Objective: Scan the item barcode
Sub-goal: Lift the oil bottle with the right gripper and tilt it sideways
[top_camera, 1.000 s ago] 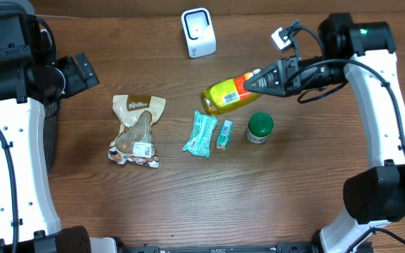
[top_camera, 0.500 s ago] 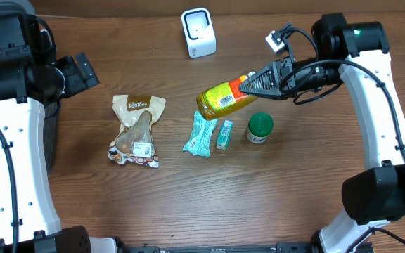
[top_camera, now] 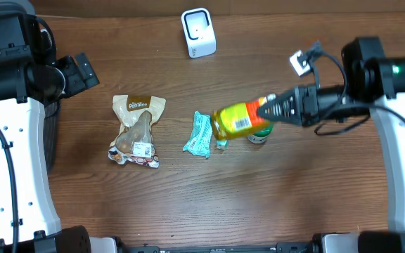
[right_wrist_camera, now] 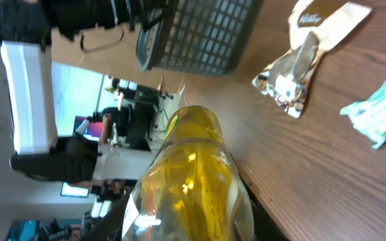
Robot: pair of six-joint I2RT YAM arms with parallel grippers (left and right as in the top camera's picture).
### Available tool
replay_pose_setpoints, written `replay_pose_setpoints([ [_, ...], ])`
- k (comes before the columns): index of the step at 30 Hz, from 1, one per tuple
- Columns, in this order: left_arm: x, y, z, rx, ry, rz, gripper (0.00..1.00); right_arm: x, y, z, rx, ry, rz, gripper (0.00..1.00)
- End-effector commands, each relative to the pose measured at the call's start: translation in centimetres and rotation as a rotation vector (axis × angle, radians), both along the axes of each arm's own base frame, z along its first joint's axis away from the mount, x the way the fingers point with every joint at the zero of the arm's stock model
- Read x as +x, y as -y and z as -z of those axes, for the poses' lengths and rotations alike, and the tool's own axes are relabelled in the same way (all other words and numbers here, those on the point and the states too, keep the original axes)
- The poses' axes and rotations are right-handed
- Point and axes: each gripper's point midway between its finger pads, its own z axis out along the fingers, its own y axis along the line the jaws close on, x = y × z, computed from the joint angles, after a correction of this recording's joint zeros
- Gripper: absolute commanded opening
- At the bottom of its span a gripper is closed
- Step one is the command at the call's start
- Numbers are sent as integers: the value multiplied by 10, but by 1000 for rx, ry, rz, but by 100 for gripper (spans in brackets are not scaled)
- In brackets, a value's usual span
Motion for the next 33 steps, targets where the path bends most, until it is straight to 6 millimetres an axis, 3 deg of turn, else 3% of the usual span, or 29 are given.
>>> replay_pose_setpoints([
  [1,1,-1,-1,6,2,9,100,-3,-6,6,131,-5,-19,15],
  [3,1,-1,-1,6,2,8,100,-4,-9,9,257,-5,-22,15],
  [5,1,-1,-1,6,2,8,100,0,-9,27,314,9,-20,17],
  [18,1,-1,-1,6,2,8,100,-1,-8,54,208,12,-30,20],
  [33,1,-1,-1,6,2,8,100,3,-7,64,153,52,-37,19],
])
